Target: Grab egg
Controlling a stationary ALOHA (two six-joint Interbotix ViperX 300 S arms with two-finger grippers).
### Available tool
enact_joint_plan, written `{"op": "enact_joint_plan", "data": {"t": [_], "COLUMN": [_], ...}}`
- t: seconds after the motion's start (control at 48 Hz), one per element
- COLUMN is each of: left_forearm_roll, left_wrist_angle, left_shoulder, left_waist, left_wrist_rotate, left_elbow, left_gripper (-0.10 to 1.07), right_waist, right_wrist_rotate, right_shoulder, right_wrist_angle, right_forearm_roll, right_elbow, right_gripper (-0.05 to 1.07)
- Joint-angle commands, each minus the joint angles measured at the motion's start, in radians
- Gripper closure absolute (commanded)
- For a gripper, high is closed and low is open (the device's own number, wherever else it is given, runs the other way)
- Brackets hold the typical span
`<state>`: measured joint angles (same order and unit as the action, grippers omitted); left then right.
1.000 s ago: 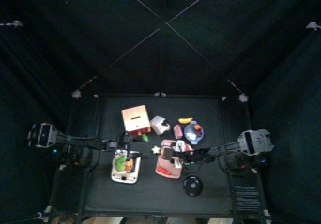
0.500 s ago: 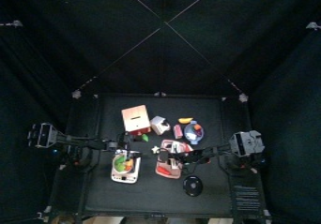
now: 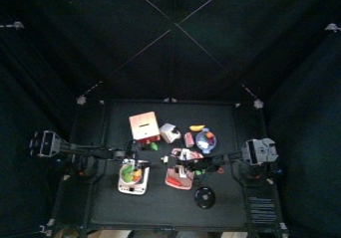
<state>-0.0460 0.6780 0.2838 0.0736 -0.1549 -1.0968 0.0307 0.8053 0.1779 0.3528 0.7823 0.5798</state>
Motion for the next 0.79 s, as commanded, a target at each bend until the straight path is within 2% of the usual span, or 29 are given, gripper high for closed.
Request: {"op": "enact_joint_plan", "data": {"t": [0.0,0.271,0.562,0.771], "left_forearm_roll": [0.002,0.0,0.0,0.0], "left_wrist_angle": [0.009,0.009,0.009,0.008], "left_shoulder": [0.005,0.005,0.006,0.005], "left_waist": [0.003,0.003,0.003,0.003], "left_wrist_rotate": [0.0,0.0,0.0,0.0], "left_elbow": [0.012,0.011,0.011,0.011], "left_gripper": [-0.05,-0.05,-0.05,-0.05], "right_waist": [-0.014,-0.015,-0.018,-0.02], "right_wrist_rotate": [0.002,0.002,0.002,0.002], "right_shoulder": [-0.018,-0.015,-0.015,-0.018], "right_wrist_angle": [0.003,0.005,0.029,0.046], "right_forearm_roll": [-0.028,-0.035,-0.041,-0.037], "right_elbow": [-0.02,-0.02,-0.015,-0.014], "right_gripper": [0.02,0.04,0.21,0.26]}}
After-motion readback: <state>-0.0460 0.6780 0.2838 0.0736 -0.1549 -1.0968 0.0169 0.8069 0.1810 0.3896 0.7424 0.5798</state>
